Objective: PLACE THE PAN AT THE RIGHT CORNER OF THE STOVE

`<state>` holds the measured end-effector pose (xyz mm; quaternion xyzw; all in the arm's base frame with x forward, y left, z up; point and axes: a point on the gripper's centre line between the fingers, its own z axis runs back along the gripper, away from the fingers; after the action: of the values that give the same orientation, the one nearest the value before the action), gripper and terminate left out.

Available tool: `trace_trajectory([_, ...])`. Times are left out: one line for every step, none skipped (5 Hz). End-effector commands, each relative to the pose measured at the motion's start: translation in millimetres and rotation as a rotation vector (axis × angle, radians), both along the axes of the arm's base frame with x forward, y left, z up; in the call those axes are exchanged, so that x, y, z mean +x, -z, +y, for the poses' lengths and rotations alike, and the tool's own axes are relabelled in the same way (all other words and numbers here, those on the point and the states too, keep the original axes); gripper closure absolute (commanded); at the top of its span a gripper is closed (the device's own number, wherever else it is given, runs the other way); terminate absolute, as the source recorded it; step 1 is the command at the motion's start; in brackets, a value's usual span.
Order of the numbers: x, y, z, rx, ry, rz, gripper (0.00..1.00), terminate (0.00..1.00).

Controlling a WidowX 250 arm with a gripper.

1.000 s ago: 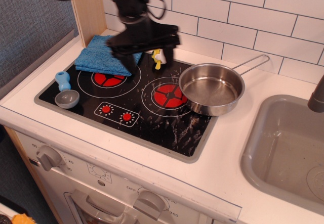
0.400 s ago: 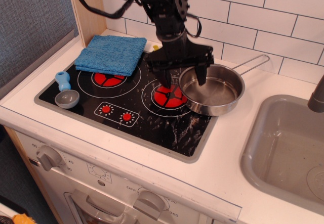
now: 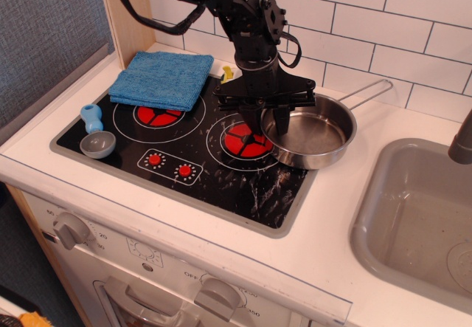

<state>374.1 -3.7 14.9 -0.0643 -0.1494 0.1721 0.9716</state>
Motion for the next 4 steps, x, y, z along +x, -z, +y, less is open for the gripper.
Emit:
trace_trajectory([-4, -15, 11, 0.004, 0.000, -0.041, 1.00, 0.00])
trace_trajectory([-5, -17, 13, -0.001, -0.001, -0.040, 1.00, 0.00])
trace_trajectory([-8, -20, 11, -0.006, 0.008, -0.065, 1.00, 0.00])
trace_trajectory([-11, -36, 10, -0.003, 0.033, -0.104, 1.00, 0.00])
